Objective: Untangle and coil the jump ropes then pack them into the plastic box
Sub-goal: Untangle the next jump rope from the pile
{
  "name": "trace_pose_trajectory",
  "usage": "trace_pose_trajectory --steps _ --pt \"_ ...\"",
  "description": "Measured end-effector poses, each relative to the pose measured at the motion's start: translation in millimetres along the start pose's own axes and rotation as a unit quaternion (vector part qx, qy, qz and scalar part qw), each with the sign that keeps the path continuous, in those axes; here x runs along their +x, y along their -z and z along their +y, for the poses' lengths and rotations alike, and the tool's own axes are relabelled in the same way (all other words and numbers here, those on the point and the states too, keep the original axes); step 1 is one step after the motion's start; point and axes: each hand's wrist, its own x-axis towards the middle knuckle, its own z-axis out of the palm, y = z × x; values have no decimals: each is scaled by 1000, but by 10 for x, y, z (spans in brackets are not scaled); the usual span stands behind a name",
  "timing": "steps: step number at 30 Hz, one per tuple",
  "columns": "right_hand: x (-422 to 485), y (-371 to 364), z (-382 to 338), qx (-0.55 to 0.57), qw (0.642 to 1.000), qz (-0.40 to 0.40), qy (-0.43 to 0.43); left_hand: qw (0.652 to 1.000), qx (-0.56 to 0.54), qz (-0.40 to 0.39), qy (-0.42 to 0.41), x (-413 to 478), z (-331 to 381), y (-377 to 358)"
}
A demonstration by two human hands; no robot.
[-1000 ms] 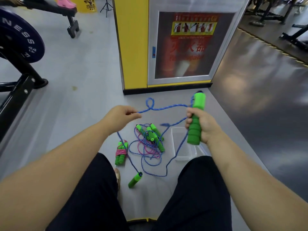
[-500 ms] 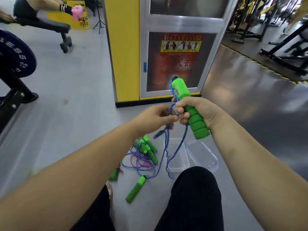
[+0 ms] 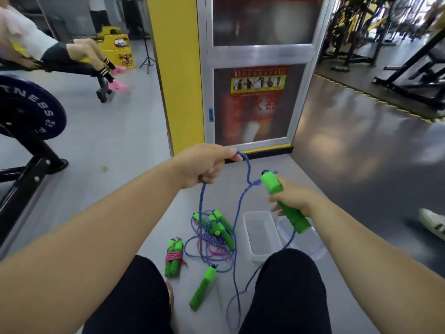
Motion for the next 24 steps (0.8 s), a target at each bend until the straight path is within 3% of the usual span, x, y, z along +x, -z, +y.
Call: trace_pose_trajectory --steps 2,4,7,10,12,15,17,20,22,24 --pt "-22 -58 68 -157 987 -29 -17 1000 0 -13 1 3 29 -51" --pt "-47 -122 82 -225 972 -64 0 1000 -9 -22 0 27 37 -129" --pt "-203 -267 -39 -85 978 -177 75 1000 -26 -10 -14 63 22 -235" --pt "-314 -423 -52 136 945 -285 89 997 -34 62 -14 166 -69 -229" --pt "-331 -499 -85 288 924 -244 61 993 -3 115 -2 259 -200 -131" --pt "-266 -441 -159 339 934 -78 76 985 43 149 76 288 -524 118" --pt "-252 -348 -223 331 938 -63 84 982 120 46 137 190 -729 265" --pt "-294 -328 -351 217 965 -125 83 931 245 -189 194 41 -858 261" --pt "-336 -405 -468 178 965 -172 82 945 183 -217 162 35 -828 142" --pt "-326 -470 -529 192 959 -191 82 976 42 -186 101 70 -741 29"
